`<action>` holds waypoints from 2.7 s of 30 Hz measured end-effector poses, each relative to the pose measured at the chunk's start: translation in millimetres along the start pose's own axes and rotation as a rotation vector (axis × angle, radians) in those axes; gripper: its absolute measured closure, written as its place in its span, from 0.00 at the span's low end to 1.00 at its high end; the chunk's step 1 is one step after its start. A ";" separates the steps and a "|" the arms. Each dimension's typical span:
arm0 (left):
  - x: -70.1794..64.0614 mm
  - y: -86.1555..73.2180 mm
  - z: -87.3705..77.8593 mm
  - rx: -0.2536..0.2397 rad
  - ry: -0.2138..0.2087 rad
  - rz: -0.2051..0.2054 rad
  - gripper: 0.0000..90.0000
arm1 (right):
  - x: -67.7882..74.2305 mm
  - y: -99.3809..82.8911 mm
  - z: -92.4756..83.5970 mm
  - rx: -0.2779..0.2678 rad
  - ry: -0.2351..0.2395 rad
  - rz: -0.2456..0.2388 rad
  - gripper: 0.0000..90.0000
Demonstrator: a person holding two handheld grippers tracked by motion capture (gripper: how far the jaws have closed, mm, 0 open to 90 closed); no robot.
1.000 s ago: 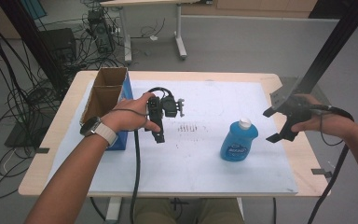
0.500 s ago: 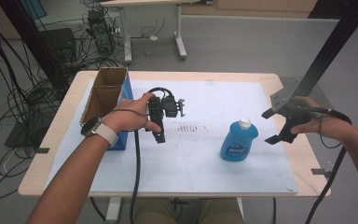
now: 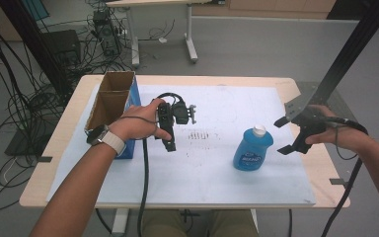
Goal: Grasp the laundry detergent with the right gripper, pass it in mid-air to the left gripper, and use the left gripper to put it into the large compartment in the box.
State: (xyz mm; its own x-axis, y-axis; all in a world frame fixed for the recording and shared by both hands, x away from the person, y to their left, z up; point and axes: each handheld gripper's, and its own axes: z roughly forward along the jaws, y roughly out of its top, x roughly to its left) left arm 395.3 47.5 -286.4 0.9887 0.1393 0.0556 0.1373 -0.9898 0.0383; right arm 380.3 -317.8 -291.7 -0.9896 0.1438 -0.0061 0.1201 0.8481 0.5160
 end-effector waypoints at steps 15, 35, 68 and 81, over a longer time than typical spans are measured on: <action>-0.2 0.1 0.3 -0.005 0.000 -0.005 0.12 | -0.7 -2.9 11.7 -0.035 0.014 -0.011 0.06; -0.6 -2.4 4.4 -0.007 -0.008 -0.014 0.12 | -2.5 -5.6 26.4 -0.067 0.041 -0.020 0.06; 0.2 -1.8 6.4 -0.010 -0.011 -0.021 0.12 | -4.6 -8.2 47.9 -0.115 0.074 -0.030 0.06; 0.0 0.0 8.5 -0.014 -0.013 -0.019 0.12 | -1.9 -12.6 55.2 -0.141 0.068 0.001 0.07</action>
State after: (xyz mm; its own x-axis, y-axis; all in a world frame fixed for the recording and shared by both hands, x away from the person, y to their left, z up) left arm 395.8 47.3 -294.9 0.9866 0.1578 0.0419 0.1555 -0.9864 0.0531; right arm 385.0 -300.6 -345.5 -0.9932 0.1055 0.0496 0.1130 0.7676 0.6309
